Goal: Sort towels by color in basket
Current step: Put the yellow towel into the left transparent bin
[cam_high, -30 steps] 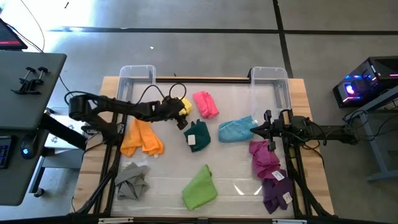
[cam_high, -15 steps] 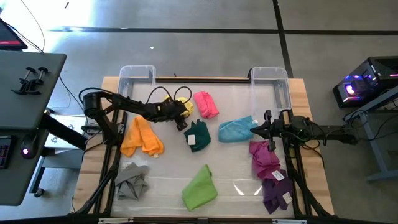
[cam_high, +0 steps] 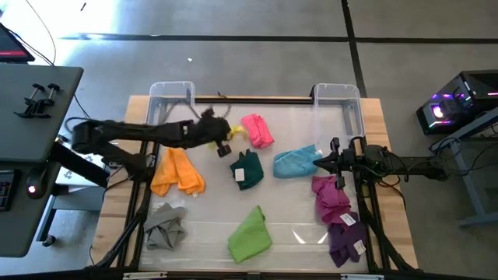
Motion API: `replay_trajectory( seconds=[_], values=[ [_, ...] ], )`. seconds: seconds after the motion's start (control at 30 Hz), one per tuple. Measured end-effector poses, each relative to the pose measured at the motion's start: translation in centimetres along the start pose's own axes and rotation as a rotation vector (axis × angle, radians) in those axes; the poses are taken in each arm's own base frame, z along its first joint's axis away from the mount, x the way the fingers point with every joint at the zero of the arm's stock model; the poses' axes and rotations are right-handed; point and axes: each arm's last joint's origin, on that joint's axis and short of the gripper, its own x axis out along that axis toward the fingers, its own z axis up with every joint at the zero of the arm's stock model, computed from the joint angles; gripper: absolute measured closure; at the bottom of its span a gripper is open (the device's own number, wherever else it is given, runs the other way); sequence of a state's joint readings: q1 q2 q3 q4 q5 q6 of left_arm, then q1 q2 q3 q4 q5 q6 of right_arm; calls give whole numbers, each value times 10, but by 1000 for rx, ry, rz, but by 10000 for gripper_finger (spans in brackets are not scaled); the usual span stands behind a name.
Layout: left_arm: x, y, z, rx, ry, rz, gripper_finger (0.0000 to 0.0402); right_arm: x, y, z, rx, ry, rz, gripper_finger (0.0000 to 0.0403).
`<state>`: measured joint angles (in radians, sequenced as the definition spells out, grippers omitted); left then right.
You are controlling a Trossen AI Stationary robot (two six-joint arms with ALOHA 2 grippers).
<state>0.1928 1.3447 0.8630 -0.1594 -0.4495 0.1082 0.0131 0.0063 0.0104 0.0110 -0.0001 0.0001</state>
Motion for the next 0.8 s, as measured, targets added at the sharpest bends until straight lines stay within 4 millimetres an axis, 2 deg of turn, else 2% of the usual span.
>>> replay_trajectory(
  seconds=[0.2,0.3,0.4,0.5,0.57,0.63,0.8],
  values=[
    [-68,31,31,9,-212,212,398,0,0,0,0,0,0,402],
    [-92,48,33,1,-244,352,399,0,0,0,0,0,0,402],
    [-106,64,28,-17,-206,496,399,0,0,0,0,0,0,402],
    [-113,79,18,-82,-156,562,400,0,0,0,0,0,0,402],
    [-112,87,9,-195,-122,593,400,0,0,0,0,0,0,402],
    [-109,94,0,-295,-77,630,400,0,0,0,0,0,0,402],
    [-94,105,-21,-406,34,713,398,0,0,0,0,0,0,402]
  ],
)
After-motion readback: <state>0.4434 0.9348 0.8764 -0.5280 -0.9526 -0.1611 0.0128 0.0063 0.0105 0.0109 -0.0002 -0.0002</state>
